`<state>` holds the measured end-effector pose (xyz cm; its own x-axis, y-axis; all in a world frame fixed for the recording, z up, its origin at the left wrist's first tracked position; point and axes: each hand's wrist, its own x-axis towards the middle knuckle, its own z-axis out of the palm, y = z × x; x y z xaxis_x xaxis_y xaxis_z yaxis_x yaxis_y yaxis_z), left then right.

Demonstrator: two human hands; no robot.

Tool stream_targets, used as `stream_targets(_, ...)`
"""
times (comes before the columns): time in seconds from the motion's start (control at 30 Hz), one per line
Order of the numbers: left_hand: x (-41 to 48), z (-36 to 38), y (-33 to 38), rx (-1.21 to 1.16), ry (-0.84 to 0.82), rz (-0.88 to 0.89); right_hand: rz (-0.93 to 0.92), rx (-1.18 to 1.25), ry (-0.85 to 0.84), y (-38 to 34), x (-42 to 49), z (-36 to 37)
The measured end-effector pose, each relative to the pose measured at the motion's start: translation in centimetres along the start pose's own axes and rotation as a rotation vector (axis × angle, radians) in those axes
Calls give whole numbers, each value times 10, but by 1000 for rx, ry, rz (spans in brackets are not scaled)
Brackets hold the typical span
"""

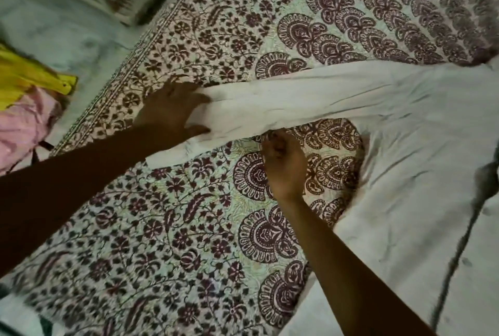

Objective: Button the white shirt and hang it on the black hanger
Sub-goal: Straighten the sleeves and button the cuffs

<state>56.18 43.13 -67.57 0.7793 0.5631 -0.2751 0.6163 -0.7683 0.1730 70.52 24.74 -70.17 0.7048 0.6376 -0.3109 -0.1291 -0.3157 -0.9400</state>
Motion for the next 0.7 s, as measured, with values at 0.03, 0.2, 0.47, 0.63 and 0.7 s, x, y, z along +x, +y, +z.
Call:
stream_targets(0.03,-1,-1,2,-55,11,-75,185,278,2,-8,1,4)
stream_targets(0.2,9,-19,-20,-261,-54,-286,663,444,-183,-35,-3,21)
stream_targets(0.47,22,-41,-45,-648,-286,-159,770,445,-399,-39,-15,99)
stream_targets(0.63,20,-31,-85,-944,-473,-187,655,513,-82,-38,-14,127)
stream_targets(0.7,24,-20,-95,-922,-353,-270,641,448,17,-40,-12,134)
